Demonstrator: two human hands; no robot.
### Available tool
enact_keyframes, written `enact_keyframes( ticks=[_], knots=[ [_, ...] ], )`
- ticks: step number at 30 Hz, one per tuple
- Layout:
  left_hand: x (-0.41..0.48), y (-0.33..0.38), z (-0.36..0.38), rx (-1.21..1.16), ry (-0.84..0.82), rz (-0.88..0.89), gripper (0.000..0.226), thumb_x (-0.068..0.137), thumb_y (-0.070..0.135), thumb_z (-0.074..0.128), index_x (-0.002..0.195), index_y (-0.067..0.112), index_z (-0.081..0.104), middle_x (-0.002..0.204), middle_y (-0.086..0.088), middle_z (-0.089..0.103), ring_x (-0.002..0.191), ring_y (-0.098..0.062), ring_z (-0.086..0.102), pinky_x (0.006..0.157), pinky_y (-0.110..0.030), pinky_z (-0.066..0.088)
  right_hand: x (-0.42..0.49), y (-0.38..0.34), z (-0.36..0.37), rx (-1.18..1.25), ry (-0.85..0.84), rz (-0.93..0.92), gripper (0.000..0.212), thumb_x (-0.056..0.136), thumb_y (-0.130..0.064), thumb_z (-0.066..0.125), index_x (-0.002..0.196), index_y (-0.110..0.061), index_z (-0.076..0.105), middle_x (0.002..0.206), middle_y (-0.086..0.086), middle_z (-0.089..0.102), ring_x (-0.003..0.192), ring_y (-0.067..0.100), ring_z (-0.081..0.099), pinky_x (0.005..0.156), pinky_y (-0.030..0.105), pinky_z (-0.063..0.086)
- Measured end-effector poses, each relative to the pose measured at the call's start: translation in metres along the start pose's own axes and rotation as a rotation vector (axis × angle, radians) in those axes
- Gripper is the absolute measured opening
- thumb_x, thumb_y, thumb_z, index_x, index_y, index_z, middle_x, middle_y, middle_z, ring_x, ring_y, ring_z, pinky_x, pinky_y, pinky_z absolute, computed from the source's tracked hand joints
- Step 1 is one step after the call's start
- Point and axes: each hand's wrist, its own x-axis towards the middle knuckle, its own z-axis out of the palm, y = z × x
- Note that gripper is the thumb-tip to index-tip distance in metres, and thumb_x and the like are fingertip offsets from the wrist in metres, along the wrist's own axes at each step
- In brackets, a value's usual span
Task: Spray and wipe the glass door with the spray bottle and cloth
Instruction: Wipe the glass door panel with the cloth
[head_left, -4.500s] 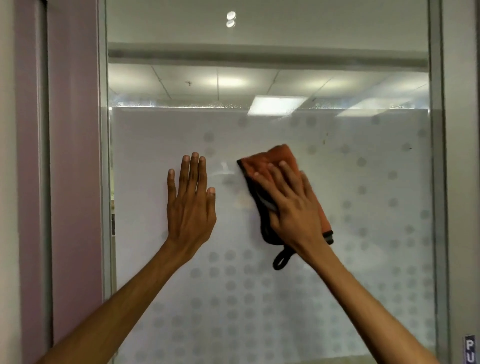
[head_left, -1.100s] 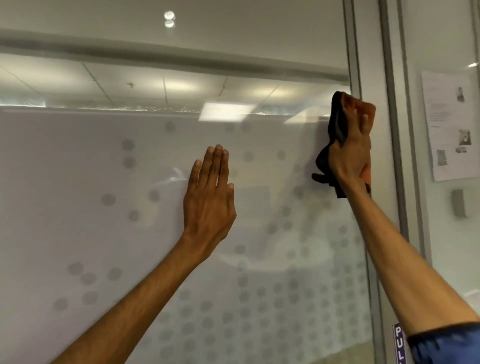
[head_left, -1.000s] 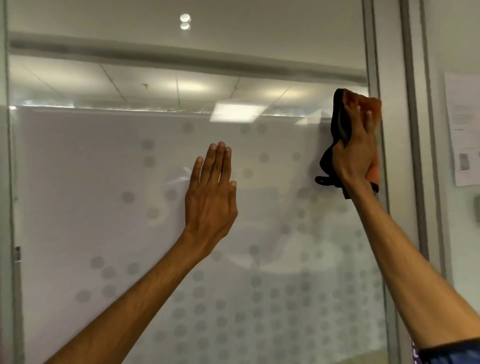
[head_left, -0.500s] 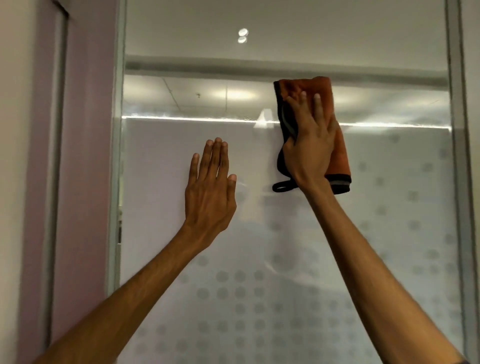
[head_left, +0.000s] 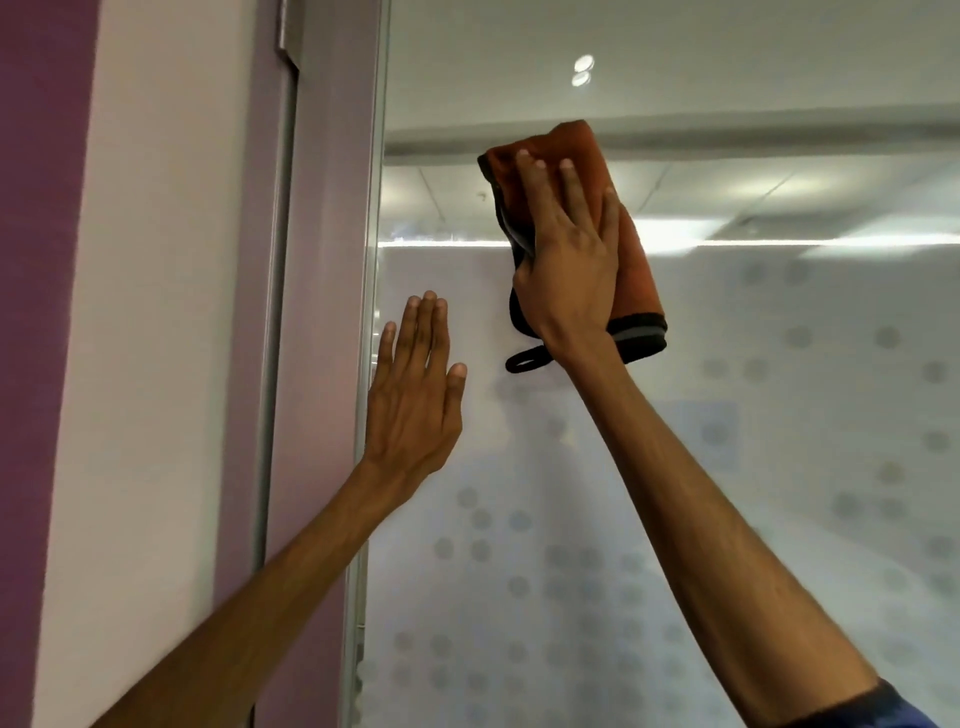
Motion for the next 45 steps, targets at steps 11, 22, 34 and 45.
enact_keyframes(
  ticks=[11,22,34,45],
  knots=[
    [-0.033,0.000,0.009,-0.039,0.032,-0.078,0.059,0.104,0.023,0.028,0.156,0.002,0.012,0.166,-0.012,0.009,0.155,-0.023,0.005,0.126,-0.037,-0.002,-0.082,-0.020,-0.007,0.023,-0.124,-0.116,0.066,0.091,-0.008,0.049,0.154,-0.020,0.033,0.160,0.002,0.035,0.152,0.021,0.021,0.125,0.049,0.008],
    [-0.112,0.007,0.011,-0.038,-0.046,-0.176,0.059,0.103,0.028,0.020,0.156,0.005,0.008,0.166,-0.011,0.008,0.155,-0.025,0.006,0.127,-0.041,0.004,-0.214,-0.029,-0.019,-0.013,-0.220,-0.137,0.072,0.089,-0.007,0.053,0.156,-0.021,0.029,0.163,-0.001,0.027,0.153,0.016,0.017,0.125,0.051,0.014],
    [-0.153,0.028,0.019,0.032,-0.148,-0.232,0.058,0.104,0.027,0.021,0.158,0.011,0.008,0.166,-0.011,0.005,0.155,-0.026,0.004,0.125,-0.050,0.010,-0.244,-0.023,-0.045,0.016,-0.284,-0.043,0.071,0.086,-0.009,0.062,0.152,-0.021,0.039,0.159,0.000,0.036,0.151,0.019,0.024,0.122,0.047,0.022],
    [-0.145,0.050,0.033,0.024,-0.099,-0.241,0.063,0.103,0.032,0.020,0.158,0.006,0.003,0.167,-0.010,-0.001,0.155,-0.025,-0.003,0.124,-0.055,-0.003,-0.105,0.066,-0.074,-0.132,-0.032,0.342,0.069,0.088,-0.017,0.050,0.154,-0.020,0.032,0.163,0.006,0.025,0.153,0.029,0.016,0.118,0.044,0.025]
  ],
)
